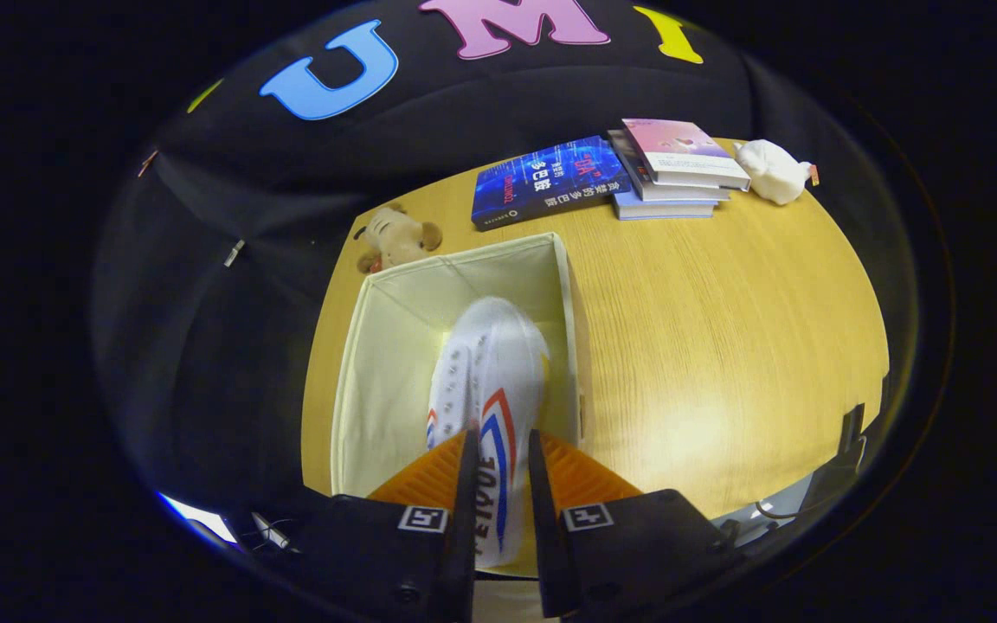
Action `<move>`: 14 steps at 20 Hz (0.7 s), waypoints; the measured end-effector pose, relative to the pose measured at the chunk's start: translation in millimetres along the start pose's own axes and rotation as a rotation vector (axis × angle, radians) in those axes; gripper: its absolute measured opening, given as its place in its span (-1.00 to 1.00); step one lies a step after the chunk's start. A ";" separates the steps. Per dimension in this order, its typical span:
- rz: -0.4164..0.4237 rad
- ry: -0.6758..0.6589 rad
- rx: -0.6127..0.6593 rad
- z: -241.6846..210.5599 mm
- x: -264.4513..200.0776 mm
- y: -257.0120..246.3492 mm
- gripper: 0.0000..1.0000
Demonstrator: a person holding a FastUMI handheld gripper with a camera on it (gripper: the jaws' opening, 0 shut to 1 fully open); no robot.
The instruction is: Open the storage box then place both shoes into the box .Put the left shoe in first, then the right shoe, with the right side of both shoes facing outward in a uniform manner.
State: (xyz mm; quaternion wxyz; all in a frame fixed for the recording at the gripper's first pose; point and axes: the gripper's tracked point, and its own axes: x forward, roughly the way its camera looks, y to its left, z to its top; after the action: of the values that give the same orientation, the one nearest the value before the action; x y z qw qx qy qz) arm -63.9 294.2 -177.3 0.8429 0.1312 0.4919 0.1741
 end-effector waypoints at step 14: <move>0.012 -0.345 -0.269 103.1 -121.6 -82.8 0.97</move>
State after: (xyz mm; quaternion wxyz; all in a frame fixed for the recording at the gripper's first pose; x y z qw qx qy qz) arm -15.5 162.7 -64.8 0.9236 0.0481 0.3117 0.2180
